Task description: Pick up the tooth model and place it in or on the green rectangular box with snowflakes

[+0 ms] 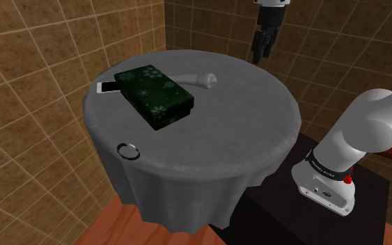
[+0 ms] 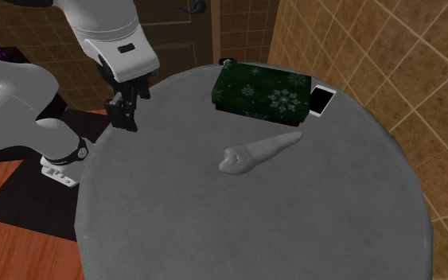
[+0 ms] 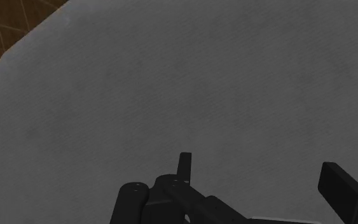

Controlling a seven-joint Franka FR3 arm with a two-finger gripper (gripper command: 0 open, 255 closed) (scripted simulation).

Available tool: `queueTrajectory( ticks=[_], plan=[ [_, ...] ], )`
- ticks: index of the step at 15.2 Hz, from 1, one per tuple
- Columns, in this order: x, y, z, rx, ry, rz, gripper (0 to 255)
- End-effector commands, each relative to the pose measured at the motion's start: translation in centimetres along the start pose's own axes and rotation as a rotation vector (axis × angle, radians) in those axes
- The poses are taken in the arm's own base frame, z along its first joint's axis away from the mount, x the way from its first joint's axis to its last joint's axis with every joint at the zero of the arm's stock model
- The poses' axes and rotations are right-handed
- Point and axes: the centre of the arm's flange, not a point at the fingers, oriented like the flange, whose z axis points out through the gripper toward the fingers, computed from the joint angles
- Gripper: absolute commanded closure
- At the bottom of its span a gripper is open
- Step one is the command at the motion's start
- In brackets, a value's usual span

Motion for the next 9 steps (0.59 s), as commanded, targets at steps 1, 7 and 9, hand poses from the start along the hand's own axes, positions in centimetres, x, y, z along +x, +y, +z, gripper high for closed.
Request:
queueTrajectory(
  ticks=[1, 7, 9],
  plan=[
    [2.5, 0.3, 1.0, -0.006, 0.004, -0.045, 0],
    [9.8, 0.2, 3.5, -0.024, 0.014, -0.176, 0],
    [12.2, 0.0, 4.3, -0.029, 0.017, -0.220, 0]
  ],
)
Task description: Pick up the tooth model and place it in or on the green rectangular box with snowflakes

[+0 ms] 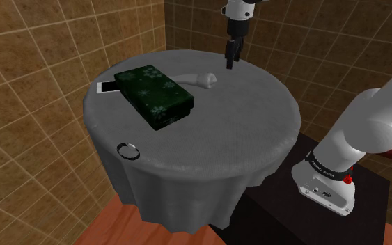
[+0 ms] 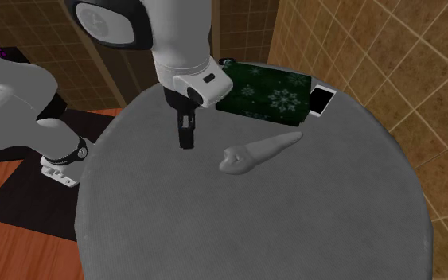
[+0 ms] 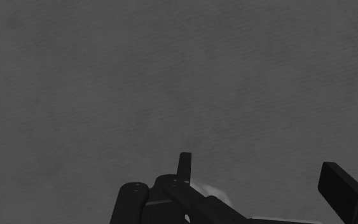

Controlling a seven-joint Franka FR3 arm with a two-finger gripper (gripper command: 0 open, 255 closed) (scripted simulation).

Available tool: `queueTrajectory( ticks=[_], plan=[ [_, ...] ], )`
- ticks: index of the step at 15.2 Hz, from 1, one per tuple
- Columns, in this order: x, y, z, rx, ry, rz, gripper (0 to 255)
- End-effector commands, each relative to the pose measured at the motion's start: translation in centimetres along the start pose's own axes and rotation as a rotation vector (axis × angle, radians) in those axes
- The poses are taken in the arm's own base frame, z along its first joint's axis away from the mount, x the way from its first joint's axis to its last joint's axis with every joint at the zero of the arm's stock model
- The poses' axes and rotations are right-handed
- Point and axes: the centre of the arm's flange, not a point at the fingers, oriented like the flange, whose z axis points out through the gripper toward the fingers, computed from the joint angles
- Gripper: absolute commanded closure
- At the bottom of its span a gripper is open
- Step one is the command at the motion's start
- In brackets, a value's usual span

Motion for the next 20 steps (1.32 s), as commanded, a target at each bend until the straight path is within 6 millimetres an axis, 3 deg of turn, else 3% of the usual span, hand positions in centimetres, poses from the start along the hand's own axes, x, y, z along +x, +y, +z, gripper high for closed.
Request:
queueTrajectory(
  ticks=[1, 9, 17, 18, 20],
  plan=[
    [2.9, 0.5, 0.8, -0.006, 0.004, -0.045, 0],
    [12.7, 0.1, 4.1, -0.029, 0.017, -0.220, 0],
    [22.3, -1.8, 7.2, -0.052, 0.030, -0.394, 0],
    [23.2, -2.1, 7.6, -0.054, 0.031, -0.412, 0],
    [23.3, -2.1, 8.6, -0.054, 0.031, -0.412, 0]
  ],
)
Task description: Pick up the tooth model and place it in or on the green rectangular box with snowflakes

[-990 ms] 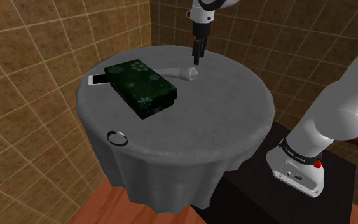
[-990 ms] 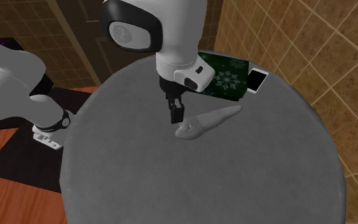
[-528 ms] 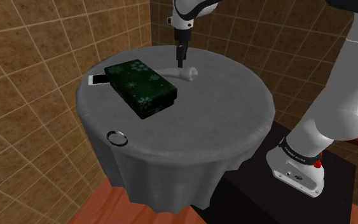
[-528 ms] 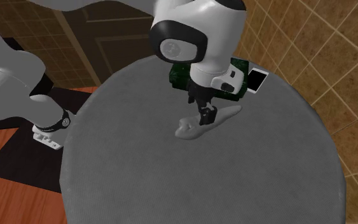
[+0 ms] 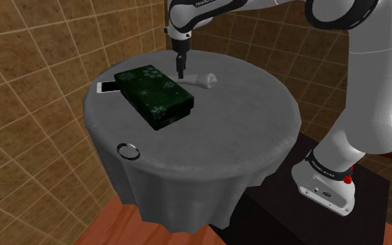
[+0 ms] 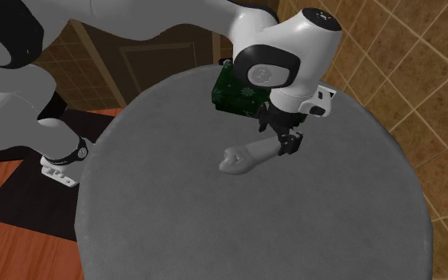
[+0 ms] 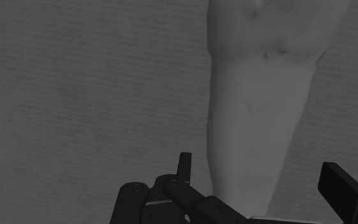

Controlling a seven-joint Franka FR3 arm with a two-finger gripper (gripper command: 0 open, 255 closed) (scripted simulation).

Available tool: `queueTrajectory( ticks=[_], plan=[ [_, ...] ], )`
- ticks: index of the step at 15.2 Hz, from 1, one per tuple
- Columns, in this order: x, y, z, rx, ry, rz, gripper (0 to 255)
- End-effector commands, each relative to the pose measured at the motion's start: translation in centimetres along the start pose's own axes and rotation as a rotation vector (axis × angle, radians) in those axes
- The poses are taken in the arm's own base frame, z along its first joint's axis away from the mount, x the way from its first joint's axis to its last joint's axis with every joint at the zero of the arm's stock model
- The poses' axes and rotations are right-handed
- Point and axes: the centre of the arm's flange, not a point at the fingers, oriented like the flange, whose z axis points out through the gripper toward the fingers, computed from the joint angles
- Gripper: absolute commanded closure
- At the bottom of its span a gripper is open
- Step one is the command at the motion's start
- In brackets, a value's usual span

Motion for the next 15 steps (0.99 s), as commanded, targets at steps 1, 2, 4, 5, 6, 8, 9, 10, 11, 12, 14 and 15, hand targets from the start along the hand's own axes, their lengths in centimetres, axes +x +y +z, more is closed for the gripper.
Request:
queueTrajectory(
  ticks=[1, 2, 4, 5, 6, 8, 9, 10, 11, 12, 14, 15],
  plan=[
    [0.3, -0.1, 1.1, -0.001, 0.001, -0.005, 0],
    [0.3, -0.1, 1.7, -0.001, 0.001, -0.005, 0],
    [0.3, -0.1, 2.7, -0.001, 0.001, -0.005, 0],
    [0.3, -0.1, 3.2, -0.001, 0.001, -0.005, 0],
    [0.3, -0.1, 3.5, -0.001, 0.001, -0.005, 0],
    [0.3, -0.1, 3.5, -0.001, 0.001, -0.005, 0],
    [0.3, -0.1, 3.5, -0.001, 0.001, -0.005, 0],
    [0.3, -0.1, 3.5, -0.001, 0.001, -0.005, 0],
    [0.3, -0.1, 3.5, -0.001, 0.001, -0.005, 0],
    [0.3, -0.1, 3.5, -0.001, 0.001, -0.005, 0],
    [0.3, -0.1, 3.5, -0.001, 0.001, -0.005, 255],
    [0.3, -0.1, 3.5, -0.001, 0.001, -0.005, 255]
  ],
)
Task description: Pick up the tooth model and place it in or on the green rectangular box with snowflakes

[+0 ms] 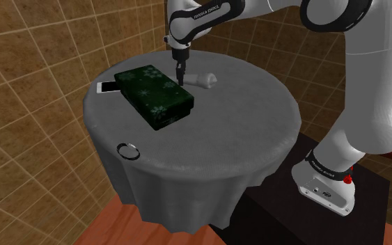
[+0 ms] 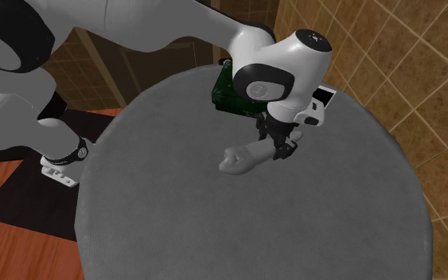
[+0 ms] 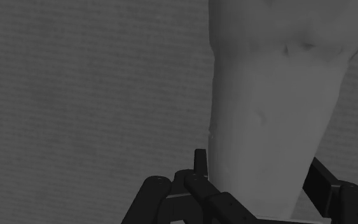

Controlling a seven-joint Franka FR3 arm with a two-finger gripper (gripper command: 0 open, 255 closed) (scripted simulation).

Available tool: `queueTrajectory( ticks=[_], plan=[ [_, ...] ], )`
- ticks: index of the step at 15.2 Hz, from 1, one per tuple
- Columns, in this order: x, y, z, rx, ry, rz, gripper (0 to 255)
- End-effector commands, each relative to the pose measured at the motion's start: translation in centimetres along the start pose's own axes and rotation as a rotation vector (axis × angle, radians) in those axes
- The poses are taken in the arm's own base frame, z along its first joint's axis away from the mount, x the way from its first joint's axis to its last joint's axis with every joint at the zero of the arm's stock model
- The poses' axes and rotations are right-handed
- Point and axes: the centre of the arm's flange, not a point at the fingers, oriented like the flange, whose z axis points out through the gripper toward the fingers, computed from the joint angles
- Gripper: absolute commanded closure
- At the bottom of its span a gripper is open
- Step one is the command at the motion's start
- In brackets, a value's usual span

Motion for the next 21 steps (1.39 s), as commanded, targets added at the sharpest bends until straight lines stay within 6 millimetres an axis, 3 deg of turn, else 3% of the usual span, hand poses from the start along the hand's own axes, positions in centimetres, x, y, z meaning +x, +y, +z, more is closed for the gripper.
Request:
queueTrajectory(
  ticks=[1, 8, 21],
  plan=[
    [0.0, 0.0, 0.0, 0.000, 0.000, 0.000, 255],
    [0.0, 0.0, 0.0, 0.000, 0.000, 0.000, 255],
    [-0.4, 0.0, -6.8, 0.000, 0.000, 0.000, 255]
  ],
)
